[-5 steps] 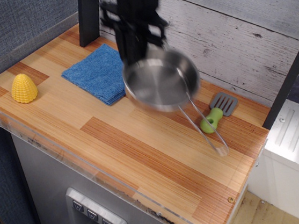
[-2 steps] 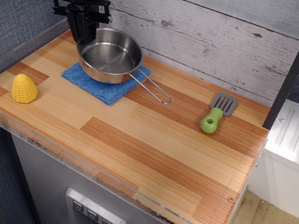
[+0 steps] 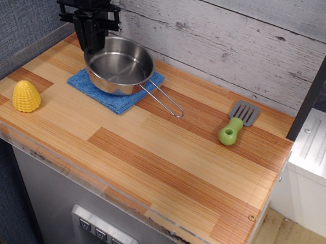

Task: Place the pot on the cloth.

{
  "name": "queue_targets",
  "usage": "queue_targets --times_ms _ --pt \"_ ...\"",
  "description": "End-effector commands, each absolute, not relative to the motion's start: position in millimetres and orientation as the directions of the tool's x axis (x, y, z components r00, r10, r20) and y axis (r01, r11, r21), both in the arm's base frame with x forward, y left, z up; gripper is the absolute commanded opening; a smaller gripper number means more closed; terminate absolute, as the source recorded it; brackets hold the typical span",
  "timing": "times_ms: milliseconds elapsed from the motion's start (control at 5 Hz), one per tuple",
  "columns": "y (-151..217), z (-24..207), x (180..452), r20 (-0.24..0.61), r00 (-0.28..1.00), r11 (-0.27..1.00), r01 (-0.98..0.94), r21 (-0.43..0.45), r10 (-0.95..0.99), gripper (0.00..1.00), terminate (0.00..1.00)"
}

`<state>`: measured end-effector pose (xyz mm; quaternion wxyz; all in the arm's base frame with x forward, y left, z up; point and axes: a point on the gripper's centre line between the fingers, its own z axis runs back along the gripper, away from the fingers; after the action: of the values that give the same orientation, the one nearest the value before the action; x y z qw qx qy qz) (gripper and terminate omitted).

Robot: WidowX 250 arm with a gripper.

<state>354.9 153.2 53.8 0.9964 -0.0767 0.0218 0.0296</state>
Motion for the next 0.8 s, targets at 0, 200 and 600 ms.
queue_targets --times_ms 0,200,600 --pt "153.3 76.2 351.1 -0.002 0.999 0.994 -0.035 -0.108 0.035 1.0 0.0" --pt "142.0 95.4 344.7 0.055 0.998 0.996 -0.039 -0.078 0.043 1.0 0.0" --pt "73.8 148.3 327.9 0.203 0.978 0.998 -0.056 0.032 0.048 1.0 0.0"
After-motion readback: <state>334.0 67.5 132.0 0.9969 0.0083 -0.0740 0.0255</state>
